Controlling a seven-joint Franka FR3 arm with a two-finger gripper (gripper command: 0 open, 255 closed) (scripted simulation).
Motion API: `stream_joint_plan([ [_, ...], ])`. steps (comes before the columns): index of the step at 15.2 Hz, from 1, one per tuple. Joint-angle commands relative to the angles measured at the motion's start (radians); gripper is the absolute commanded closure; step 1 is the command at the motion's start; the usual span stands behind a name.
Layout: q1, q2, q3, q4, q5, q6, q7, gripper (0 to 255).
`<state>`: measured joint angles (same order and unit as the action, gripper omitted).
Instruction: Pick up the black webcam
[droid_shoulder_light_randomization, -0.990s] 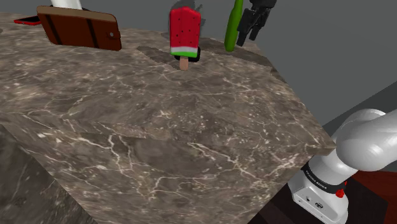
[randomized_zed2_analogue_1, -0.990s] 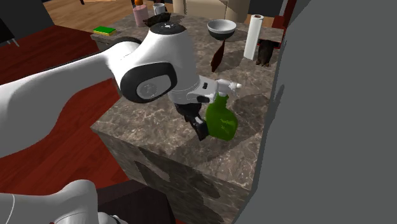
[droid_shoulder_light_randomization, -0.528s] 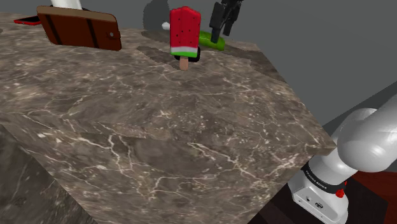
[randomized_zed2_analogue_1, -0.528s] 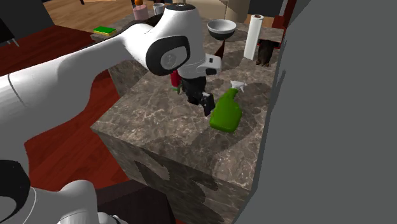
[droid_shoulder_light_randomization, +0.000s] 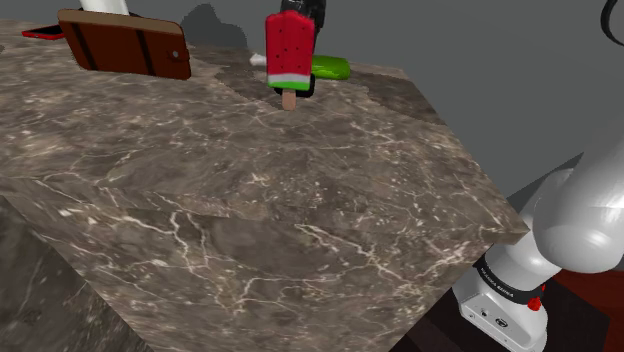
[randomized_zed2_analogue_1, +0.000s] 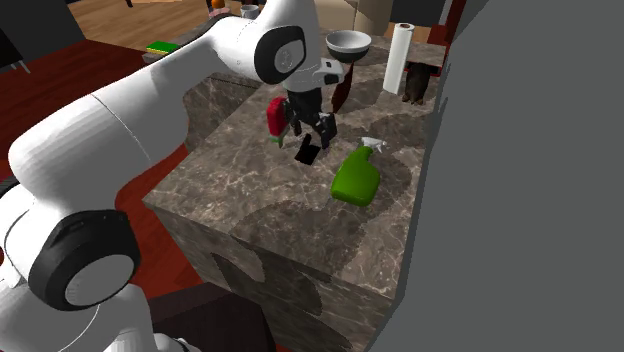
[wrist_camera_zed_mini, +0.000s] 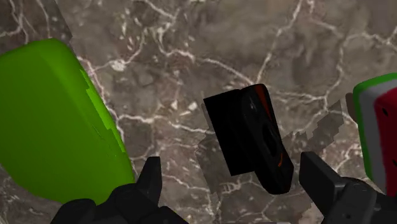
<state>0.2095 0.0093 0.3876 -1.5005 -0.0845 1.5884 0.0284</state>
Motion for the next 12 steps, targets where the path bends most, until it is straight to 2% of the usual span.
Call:
stream_joint_plan([
  [1, 0.029, 0.08, 0.027, 0.094, -0.034, -0.03, 0.005, 0],
  [3, 0.065, 0.157, 0.05, 0.19, -0.072, -0.064, 0.011, 0],
  [10, 0.051, 0.117, 0.044, 0.043, -0.053, 0.047, 0.009, 0],
  [12, 0.05, 0.115, 0.043, 0.032, -0.052, 0.055, 0.009, 0],
])
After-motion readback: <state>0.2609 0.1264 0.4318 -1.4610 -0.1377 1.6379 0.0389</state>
